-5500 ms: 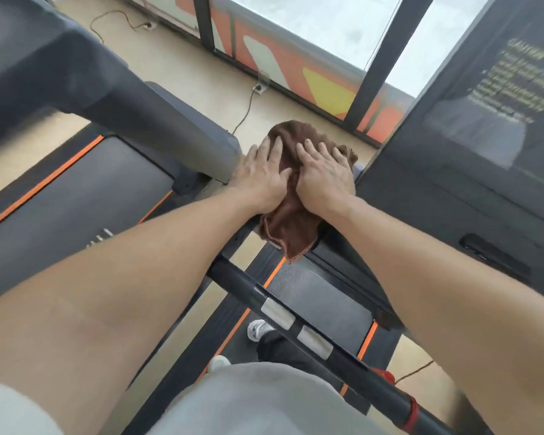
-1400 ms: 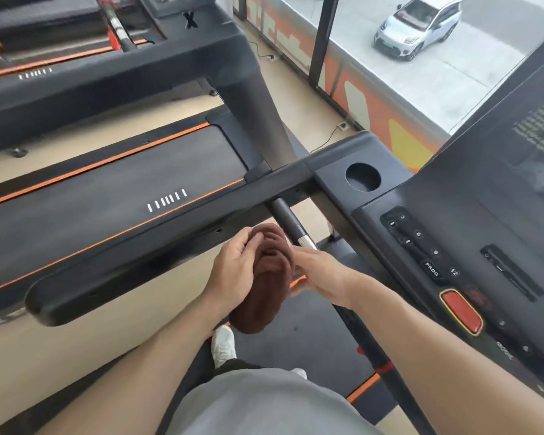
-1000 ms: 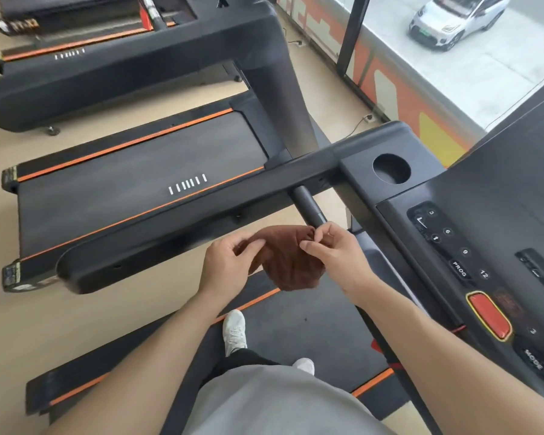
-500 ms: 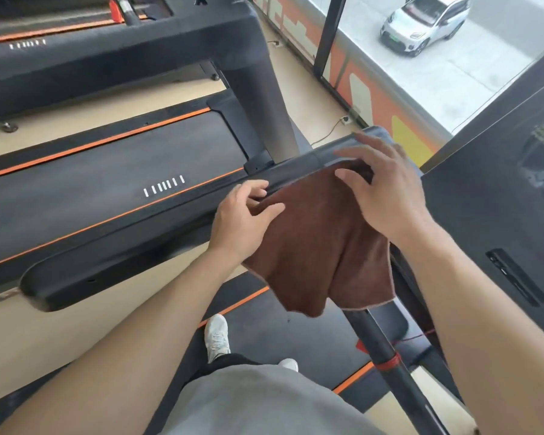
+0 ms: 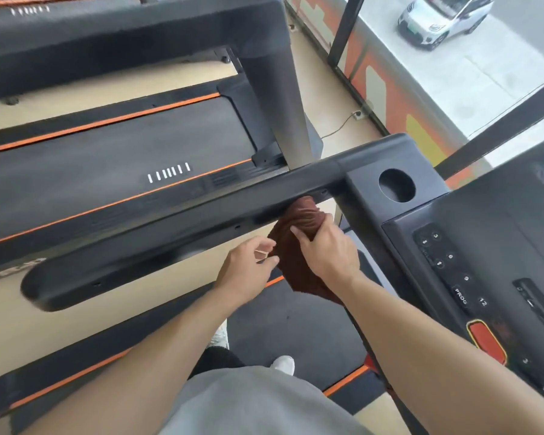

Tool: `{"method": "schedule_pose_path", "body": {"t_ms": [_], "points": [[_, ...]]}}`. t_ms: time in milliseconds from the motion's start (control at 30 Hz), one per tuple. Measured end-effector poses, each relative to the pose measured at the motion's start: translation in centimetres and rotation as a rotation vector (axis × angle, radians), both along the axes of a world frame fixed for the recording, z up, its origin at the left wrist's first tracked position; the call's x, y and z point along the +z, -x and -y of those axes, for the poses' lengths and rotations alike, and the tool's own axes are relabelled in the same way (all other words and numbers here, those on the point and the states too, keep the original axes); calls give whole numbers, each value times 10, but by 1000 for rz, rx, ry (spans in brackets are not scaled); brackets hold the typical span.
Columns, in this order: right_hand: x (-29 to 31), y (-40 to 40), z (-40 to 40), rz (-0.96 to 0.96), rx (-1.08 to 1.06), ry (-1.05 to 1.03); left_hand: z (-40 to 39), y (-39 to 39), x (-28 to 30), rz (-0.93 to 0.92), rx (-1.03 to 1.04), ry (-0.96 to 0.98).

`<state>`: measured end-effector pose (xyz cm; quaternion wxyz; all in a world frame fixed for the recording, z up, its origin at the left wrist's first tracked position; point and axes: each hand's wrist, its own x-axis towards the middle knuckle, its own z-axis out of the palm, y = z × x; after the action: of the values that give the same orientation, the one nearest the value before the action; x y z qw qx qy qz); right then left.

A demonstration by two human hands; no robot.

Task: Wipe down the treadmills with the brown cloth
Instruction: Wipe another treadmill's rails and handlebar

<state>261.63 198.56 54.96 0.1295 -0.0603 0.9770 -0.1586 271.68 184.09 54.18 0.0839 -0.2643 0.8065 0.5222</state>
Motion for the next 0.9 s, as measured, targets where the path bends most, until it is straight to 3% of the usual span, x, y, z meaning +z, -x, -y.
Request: {"method": "schedule_pose_path", "body": {"t_ms": [200,400,700,900], "points": [[-5,36,17,93,19,172,18,8,18,-26,-14,38],[0,48,2,354,63,496,4,-1,36,-51,-70,84],[4,18,-34,509,-46,314,-58,-27,27,-43,-194,133],[4,-6,-73,721,-115,335,-101,-35,23,-79,-186,94]]}}
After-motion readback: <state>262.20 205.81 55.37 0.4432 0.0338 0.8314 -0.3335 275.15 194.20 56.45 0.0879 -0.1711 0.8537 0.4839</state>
